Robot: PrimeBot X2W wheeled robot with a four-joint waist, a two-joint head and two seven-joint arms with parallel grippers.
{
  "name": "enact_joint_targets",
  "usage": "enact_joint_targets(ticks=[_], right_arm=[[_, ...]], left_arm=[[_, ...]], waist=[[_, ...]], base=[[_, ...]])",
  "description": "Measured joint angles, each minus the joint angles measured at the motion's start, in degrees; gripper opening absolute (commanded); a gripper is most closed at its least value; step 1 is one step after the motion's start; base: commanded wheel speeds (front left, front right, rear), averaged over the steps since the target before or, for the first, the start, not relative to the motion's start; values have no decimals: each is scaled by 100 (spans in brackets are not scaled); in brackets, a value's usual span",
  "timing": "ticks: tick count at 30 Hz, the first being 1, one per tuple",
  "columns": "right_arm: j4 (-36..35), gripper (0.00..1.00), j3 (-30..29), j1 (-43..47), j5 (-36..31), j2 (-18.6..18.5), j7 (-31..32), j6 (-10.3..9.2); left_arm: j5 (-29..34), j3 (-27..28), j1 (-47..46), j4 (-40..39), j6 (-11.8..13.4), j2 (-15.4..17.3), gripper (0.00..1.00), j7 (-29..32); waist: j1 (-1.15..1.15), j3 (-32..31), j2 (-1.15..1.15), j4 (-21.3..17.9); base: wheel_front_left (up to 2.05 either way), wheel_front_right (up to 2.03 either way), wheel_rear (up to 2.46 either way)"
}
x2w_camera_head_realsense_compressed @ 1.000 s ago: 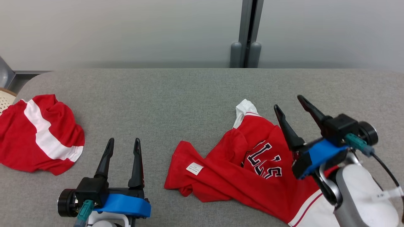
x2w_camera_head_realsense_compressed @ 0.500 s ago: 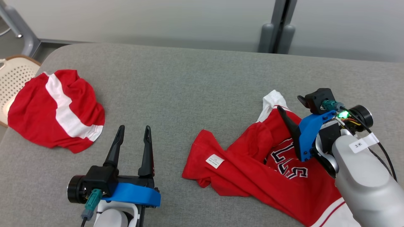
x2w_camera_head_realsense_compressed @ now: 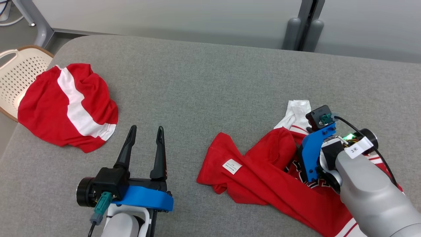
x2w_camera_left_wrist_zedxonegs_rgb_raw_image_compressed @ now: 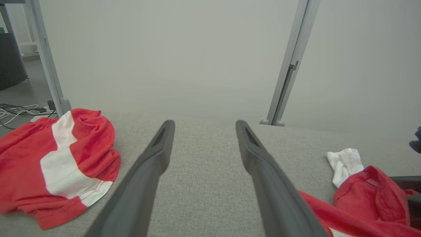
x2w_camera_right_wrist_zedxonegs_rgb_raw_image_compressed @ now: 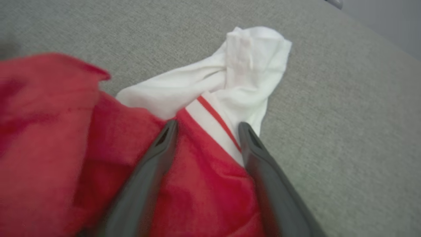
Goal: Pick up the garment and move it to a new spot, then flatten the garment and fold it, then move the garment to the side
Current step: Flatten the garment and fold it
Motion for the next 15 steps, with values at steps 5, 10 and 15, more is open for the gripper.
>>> enact_joint_targets(ticks=[5, 10, 15], right_arm=[[67, 0, 339, -25, 344, -29, -31, 3], [212, 0, 250, -393, 450, -485, -682, 7], [659, 0, -100, -962, 307, -860, -1311, 5]], left_arm=[[-13, -7, 27, 25, 23, 0, 100, 0], [-8, -12, 38, 41, 7, -1, 100, 0], [2, -24, 25, 48, -5, -1, 100, 0]], waist=[[-1, -100, 0, -95], [-1, -162, 0, -179], [-1, -198, 0, -195]], base=[[0, 0, 0], [0, 0, 0], [0, 0, 0]])
